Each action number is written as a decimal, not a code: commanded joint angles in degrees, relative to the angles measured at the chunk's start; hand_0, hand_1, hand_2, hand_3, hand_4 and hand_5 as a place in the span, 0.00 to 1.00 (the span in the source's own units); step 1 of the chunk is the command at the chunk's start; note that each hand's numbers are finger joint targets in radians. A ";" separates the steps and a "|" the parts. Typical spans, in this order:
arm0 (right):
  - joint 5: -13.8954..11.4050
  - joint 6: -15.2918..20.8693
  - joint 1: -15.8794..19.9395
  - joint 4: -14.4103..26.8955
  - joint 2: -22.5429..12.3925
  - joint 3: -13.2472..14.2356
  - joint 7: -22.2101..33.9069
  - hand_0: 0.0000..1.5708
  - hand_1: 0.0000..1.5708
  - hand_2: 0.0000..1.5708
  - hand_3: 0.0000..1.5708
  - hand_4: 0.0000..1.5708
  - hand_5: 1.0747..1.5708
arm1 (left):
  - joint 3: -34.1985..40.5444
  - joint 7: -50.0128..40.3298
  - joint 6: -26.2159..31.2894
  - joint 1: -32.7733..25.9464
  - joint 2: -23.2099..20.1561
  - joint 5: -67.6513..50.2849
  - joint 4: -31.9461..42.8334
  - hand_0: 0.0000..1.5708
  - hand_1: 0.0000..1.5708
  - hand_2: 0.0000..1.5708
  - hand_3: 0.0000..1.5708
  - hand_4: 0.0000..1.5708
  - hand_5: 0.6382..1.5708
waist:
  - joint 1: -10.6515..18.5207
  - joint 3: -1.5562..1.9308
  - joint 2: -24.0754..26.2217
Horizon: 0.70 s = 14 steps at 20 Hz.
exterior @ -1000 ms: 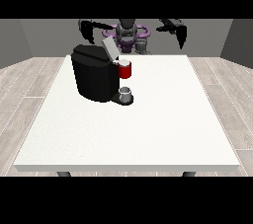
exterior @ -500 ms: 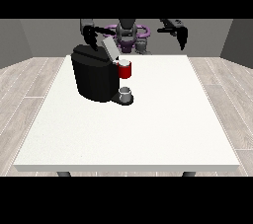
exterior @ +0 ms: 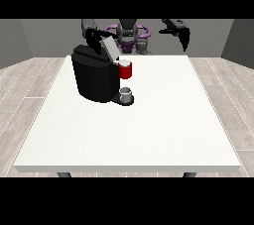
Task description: Insert the coffee pod into the coffee machine and close the lid
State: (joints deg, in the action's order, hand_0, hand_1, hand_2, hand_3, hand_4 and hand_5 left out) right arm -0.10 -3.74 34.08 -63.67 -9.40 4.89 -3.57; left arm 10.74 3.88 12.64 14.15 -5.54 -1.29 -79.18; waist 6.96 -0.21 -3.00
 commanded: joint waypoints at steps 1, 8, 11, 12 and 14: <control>-1.04 1.20 2.49 1.80 1.93 -0.88 0.18 0.00 0.00 0.00 0.00 0.00 1.00 | 0.49 1.65 0.43 -0.33 -1.30 -0.63 1.53 0.00 0.00 0.00 0.00 0.00 1.00 | -0.25 0.21 -0.91; -1.41 -0.84 3.70 3.56 1.37 -1.20 -1.59 0.00 0.00 0.00 0.00 0.00 1.00 | 1.38 2.83 -0.78 0.07 -1.92 -0.88 2.37 0.00 0.00 0.00 0.00 0.02 1.00 | -0.62 0.20 -2.23; -2.88 1.26 5.49 5.29 2.17 -1.52 -0.82 0.00 0.00 0.00 0.00 0.00 1.00 | -0.17 2.79 -1.82 -0.07 -0.87 -0.14 0.60 0.00 0.00 0.00 0.00 0.10 1.00 | 0.78 0.20 -1.94; -2.60 -0.81 4.60 3.54 1.39 -2.12 -0.98 0.00 0.00 0.00 0.00 0.05 1.00 | 2.01 4.42 -0.36 -0.65 -2.55 -1.52 4.07 0.00 0.00 0.00 0.00 0.12 1.00 | -1.04 0.20 -2.00; -2.00 -1.96 6.82 4.64 -0.22 -0.89 -0.73 0.00 0.00 0.00 0.00 0.07 1.00 | 0.49 3.63 -0.43 -1.15 -1.66 -1.22 2.87 0.00 0.00 0.00 0.00 0.09 1.00 | 0.09 0.20 -1.95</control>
State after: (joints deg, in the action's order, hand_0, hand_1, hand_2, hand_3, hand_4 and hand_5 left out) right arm -1.51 -3.76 39.39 -60.14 -8.69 4.61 -4.82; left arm 10.95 5.26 11.71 14.19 -6.94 -2.16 -77.97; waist 7.06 -0.06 -4.12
